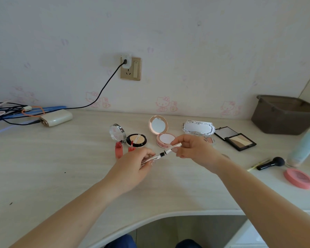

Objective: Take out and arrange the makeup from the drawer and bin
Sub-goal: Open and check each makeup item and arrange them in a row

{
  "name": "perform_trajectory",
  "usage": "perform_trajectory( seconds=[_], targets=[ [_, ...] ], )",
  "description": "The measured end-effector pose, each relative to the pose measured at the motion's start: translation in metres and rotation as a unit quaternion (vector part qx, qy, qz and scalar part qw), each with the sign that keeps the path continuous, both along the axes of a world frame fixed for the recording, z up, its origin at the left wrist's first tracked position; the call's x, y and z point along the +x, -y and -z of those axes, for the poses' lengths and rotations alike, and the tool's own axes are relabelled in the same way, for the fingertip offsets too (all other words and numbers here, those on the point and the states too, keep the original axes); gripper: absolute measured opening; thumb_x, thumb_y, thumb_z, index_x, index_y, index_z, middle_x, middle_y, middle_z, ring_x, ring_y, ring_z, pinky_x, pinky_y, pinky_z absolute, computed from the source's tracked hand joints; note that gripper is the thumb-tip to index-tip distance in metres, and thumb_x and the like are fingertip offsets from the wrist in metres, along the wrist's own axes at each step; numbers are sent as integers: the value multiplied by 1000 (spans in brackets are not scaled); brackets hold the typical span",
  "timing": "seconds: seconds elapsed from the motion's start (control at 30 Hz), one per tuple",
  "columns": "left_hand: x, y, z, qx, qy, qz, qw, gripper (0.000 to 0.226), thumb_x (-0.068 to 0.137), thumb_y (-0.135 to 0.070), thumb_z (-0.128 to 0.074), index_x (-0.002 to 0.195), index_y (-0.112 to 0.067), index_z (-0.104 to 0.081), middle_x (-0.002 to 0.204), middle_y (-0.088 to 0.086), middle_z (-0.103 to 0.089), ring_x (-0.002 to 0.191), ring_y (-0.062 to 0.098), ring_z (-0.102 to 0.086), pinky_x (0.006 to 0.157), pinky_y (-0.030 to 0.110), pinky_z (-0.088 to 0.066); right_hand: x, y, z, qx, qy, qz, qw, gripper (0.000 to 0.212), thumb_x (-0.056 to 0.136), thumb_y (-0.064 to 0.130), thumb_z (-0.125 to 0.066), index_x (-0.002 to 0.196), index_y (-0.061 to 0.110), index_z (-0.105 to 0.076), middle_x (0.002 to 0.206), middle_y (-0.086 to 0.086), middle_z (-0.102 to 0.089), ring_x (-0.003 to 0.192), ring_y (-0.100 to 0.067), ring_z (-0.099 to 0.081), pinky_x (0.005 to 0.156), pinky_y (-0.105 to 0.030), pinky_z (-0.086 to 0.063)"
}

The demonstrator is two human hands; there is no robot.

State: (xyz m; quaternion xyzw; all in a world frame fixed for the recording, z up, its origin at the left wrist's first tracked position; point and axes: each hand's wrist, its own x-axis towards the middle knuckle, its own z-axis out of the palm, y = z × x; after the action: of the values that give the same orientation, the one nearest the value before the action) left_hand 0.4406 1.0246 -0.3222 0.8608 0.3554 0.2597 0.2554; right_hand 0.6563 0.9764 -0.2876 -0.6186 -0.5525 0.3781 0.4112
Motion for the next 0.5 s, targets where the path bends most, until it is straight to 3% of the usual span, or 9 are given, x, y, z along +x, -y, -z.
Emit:
perform_trajectory(
  seconds=[0.07, 0.17, 0.3, 0.37, 0.5],
  targets=[
    [-2, 0, 4, 18, -18, -12, 1000, 15, 89, -27, -55, 101, -34, -60, 89, -17, -66, 86, -2, -60, 104, 44, -38, 1, -3, 7, -14, 23, 2, 1000, 14, 82, 10, -70, 88, 22, -66, 77, 1, -66, 74, -13, -58, 80, -28, -46],
    [-5, 2, 8, 66, -35, -22, 997, 18, 88, -20, -59, 101, -31, -63, 94, -16, -60, 85, 0, -55, 98, 33, -41, -1, -9, 18, -11, 78, 3, 997, 23, 80, 7, -71, 85, 28, -65, 89, -1, -68, 81, -12, -61, 90, -31, -47],
    [-8, 5, 11, 85, -44, -47, 994, 13, 84, -14, -63, 82, -23, -53, 87, -11, -52, 79, 8, -54, 74, 23, -41, -4, -18, 26, 0, 141, 1, 990, 32, 80, 2, -68, 83, 32, -59, 94, 1, -69, 68, 4, -60, 77, -14, -46],
    [-8, 4, 13, 102, -54, -50, 992, 13, 84, -15, -64, 80, -21, -53, 83, -11, -48, 76, 9, -50, 70, 20, -35, -7, -25, 31, 12, 196, 14, 980, 26, 80, 6, -68, 81, 31, -61, 94, -1, -70, 74, -3, -61, 77, -18, -46],
    [-6, 0, 14, 107, -77, -65, 989, 13, 84, -23, -65, 81, -21, -53, 85, -13, -44, 81, 12, -54, 66, 25, -41, -15, -40, 37, 29, 247, 30, 968, 19, 82, 12, -66, 96, 26, -67, 93, 3, -65, 92, -14, -60, 80, -20, -43]
  ],
)
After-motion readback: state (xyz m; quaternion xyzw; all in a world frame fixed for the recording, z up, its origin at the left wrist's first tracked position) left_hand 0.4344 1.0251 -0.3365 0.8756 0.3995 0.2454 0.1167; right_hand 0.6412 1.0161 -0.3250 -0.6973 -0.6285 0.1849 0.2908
